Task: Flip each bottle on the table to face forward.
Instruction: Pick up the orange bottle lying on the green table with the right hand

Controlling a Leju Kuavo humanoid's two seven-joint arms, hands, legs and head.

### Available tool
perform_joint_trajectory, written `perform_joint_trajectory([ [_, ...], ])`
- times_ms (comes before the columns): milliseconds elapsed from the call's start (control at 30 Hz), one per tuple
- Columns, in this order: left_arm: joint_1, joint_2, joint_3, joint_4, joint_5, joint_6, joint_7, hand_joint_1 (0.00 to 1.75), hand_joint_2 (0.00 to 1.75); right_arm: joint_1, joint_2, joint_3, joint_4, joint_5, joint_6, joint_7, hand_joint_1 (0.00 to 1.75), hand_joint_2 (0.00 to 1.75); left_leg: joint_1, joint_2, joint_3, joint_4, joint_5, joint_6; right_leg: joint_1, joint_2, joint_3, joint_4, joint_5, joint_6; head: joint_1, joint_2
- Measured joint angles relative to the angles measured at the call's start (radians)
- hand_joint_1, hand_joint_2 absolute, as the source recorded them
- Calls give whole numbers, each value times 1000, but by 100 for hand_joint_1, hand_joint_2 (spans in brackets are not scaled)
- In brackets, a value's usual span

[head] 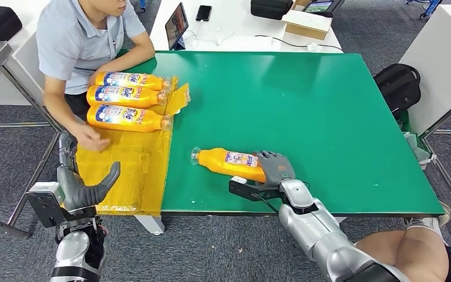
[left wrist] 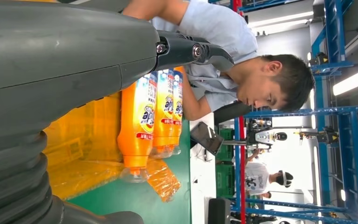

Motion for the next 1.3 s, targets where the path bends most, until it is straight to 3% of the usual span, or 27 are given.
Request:
perform_joint_trajectory([
  [167, -2, 4, 3, 4, 6, -4, 0, 0, 175, -41, 8, 10, 51, 12, 49, 46, 175, 175, 0, -1, 3, 0, 0, 0, 0, 0, 2, 0, 0, 0, 0, 0],
  [367, -10, 10, 7, 18, 6, -14, -2, 0, 175, -71, 13, 17, 92, -15, 58, 0, 175, 175, 0, -1, 3, 0, 1, 1, 0, 0, 3, 0, 0, 0, 0, 0],
  [467, -18, 13, 8, 27, 11, -27, -7, 0, 175, -79, 11, 12, 98, -104, 82, -114, 175, 175, 0, 0, 4, 0, 1, 1, 0, 0, 3, 0, 1, 1, 0, 0],
  [567, -33, 15, 5, 44, 37, -48, -14, 0, 175, -71, 4, -25, 93, -297, 122, -323, 175, 175, 0, 1, 5, 0, 0, 1, 0, 0, 4, 0, 1, 1, 0, 0],
  [700, -48, 12, -17, 62, 117, -75, 25, 0, 175, 12, 15, -92, 17, -524, 82, -506, 175, 175, 0, 1, 3, 0, 0, 1, 0, 0, 3, 0, 1, 1, 0, 0],
  [867, -57, 0, -54, 82, 235, -99, 95, 0, 175, 113, 44, -164, -147, -709, 5, -564, 175, 175, 0, 1, -1, 0, 0, 1, 0, 0, -2, 0, 1, 1, 0, 0],
  [1100, -61, -4, -141, 98, 256, -125, 103, 0, 175, 214, 86, -243, -400, -832, -134, -634, 175, 175, -1, -1, -5, 0, 0, 1, -1, 0, -4, 0, 1, 1, 0, 0],
  [1300, -49, 2, -250, 80, 50, -126, -36, 0, 175, 261, 138, -262, -534, -899, -138, -657, 175, 175, -1, -1, -6, 0, 0, 1, -1, 0, -5, 0, 1, 1, 0, 0],
])
